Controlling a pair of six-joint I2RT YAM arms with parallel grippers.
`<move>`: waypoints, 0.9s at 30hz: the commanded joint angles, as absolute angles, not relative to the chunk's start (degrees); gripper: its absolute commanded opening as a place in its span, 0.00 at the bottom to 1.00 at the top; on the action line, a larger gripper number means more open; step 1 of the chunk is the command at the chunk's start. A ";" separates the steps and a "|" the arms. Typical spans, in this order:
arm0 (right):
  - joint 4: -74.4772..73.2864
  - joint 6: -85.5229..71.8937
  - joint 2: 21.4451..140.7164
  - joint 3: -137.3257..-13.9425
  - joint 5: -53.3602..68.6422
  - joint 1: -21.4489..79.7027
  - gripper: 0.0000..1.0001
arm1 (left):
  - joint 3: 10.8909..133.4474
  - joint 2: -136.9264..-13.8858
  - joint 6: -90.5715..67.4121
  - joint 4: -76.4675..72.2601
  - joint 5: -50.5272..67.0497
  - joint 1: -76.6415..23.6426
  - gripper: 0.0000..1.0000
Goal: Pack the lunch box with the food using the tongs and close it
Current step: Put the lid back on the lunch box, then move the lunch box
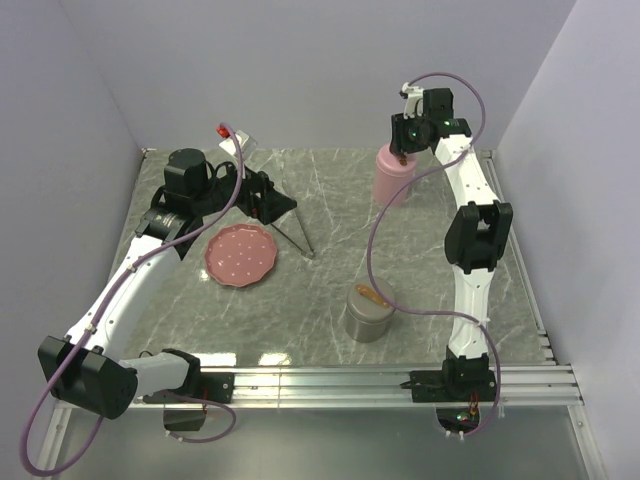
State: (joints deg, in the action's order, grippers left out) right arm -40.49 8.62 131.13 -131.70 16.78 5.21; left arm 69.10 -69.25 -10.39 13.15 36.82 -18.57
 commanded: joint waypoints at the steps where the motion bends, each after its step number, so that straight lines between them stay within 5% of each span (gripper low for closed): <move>1: -43.68 9.76 129.99 -127.45 17.05 5.27 0.52 | 68.91 -69.35 -11.34 10.55 37.88 -18.28 0.99; 10: -41.50 1.77 125.96 -130.00 23.71 3.26 0.56 | 68.99 -69.78 -13.53 9.67 38.93 -17.84 0.99; 20: -17.77 -24.50 122.51 -121.82 38.23 -6.68 0.60 | 67.24 -70.05 -14.94 8.44 39.64 -17.14 0.99; 27: -5.99 -44.45 128.22 -117.43 40.33 -10.19 0.53 | 67.59 -70.58 -13.71 6.60 37.88 -15.91 0.99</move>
